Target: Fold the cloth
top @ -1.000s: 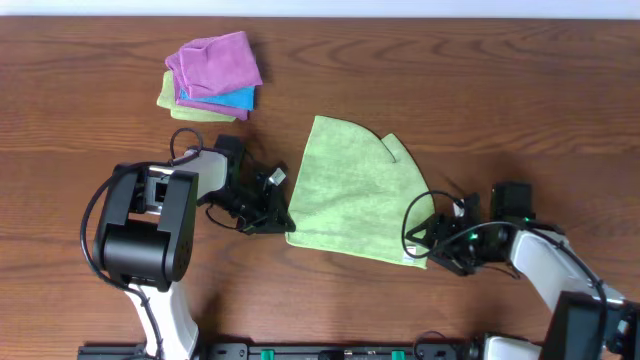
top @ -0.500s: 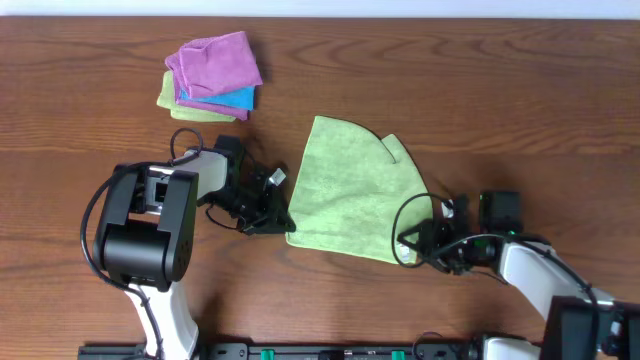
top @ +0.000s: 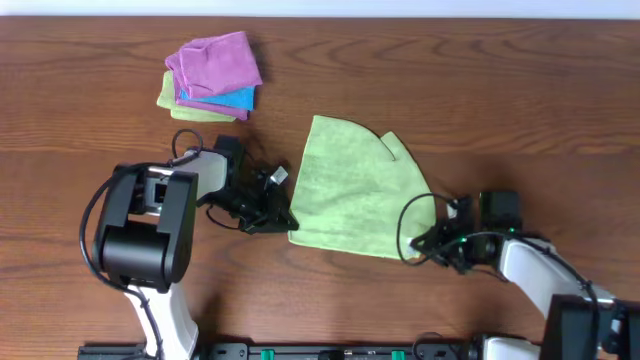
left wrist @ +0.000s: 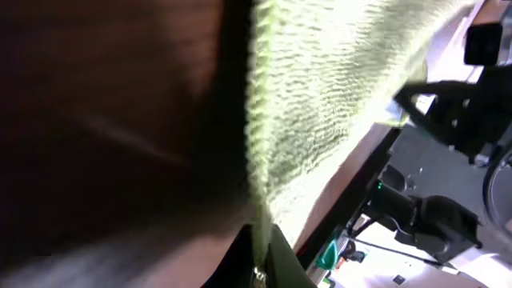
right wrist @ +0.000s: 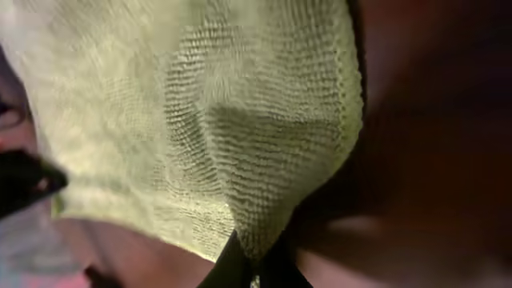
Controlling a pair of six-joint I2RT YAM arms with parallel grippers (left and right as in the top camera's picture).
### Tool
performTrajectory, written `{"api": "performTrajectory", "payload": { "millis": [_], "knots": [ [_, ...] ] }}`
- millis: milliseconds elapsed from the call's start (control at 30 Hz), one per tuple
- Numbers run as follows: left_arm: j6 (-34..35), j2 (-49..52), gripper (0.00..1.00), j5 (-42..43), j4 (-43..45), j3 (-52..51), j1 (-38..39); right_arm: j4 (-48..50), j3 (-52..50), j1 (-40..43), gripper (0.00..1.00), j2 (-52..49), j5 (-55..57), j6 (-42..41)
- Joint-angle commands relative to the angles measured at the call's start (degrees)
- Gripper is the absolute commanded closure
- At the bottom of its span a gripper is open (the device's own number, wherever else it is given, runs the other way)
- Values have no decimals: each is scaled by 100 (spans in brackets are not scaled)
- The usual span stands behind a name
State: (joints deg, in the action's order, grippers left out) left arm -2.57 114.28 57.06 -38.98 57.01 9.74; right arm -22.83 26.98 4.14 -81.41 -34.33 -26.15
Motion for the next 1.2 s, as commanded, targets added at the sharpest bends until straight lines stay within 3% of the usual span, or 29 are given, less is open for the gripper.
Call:
{"api": "performTrajectory", "payload": {
  "millis": [0, 267, 600, 867, 1167],
  "knots": [
    [142, -529, 94, 151, -9, 122, -39, -118, 575, -81, 99, 350, 339, 7],
    [1427, -1357, 94, 149, 981, 503, -35, -98, 1707, -505, 99, 544, 380, -129],
    [3501, -1399, 94, -273, 4028, 669, -35, 1126, 2452, -584, 99, 321, 1012, -387],
    [3622, -1137, 94, -1104, 4623, 1027, -35, 1576, 3421, -584, 99, -837, 1056, -330],
    [3731, -369, 94, -1172, 4778, 2520, -42, 1617, 4848, -584, 99, -1521, 1058, -125]
  ]
}}
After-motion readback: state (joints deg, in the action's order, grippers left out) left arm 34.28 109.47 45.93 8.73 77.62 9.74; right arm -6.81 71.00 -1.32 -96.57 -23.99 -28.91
